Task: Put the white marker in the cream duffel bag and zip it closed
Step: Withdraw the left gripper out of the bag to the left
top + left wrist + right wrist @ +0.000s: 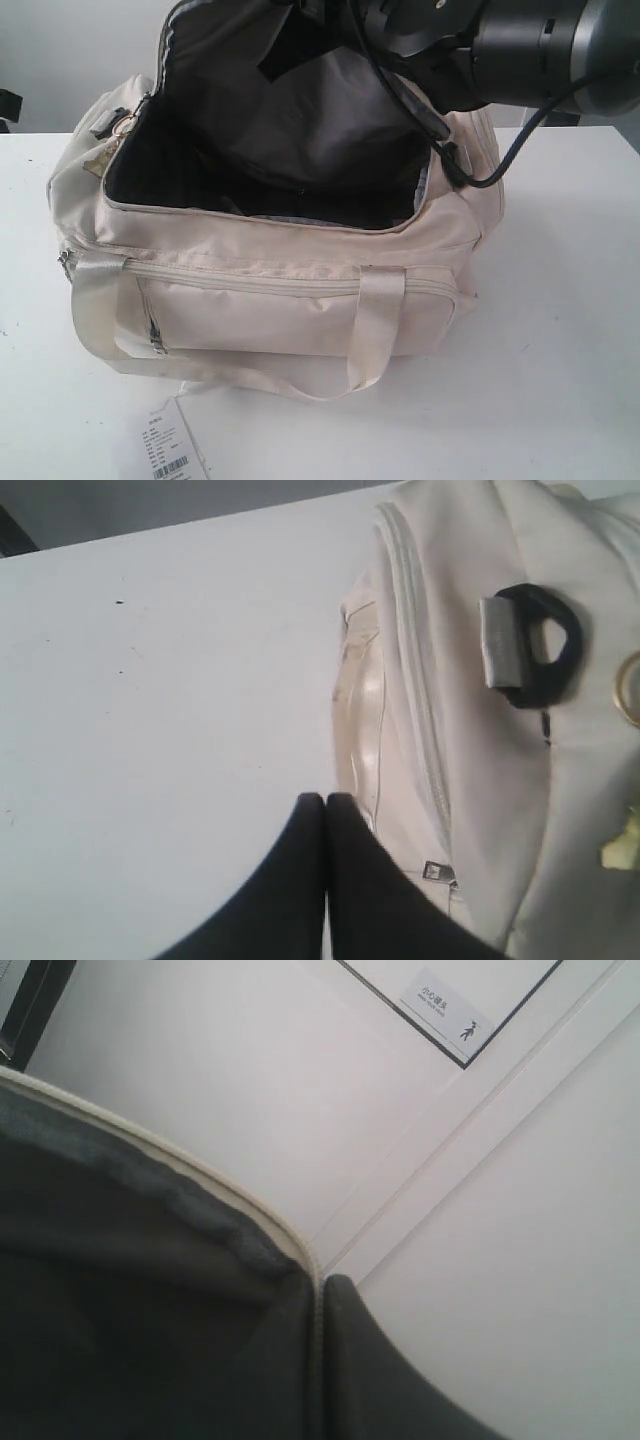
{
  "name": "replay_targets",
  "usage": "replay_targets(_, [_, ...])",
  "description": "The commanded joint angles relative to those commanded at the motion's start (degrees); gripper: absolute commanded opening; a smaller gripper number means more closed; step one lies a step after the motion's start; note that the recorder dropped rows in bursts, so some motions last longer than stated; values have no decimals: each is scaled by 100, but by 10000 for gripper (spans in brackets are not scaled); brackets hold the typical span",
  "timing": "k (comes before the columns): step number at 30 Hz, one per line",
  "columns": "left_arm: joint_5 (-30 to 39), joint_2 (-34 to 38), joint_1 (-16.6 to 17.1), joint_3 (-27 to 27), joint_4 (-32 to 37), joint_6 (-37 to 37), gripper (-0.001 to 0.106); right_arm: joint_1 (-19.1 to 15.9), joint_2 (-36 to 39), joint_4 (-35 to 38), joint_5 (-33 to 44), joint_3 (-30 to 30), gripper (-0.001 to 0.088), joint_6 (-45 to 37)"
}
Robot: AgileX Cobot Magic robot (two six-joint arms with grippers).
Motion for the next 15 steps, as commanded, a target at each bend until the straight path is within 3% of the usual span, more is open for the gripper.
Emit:
replay_targets(11, [1441, 1181, 0, -1773, -295, 597, 8, 0, 0, 0, 0, 0, 0, 0])
replay_targets(15, [1693, 1534, 0, -2278, -1016, 1054, 185, 0, 0, 0, 0, 0, 0, 0])
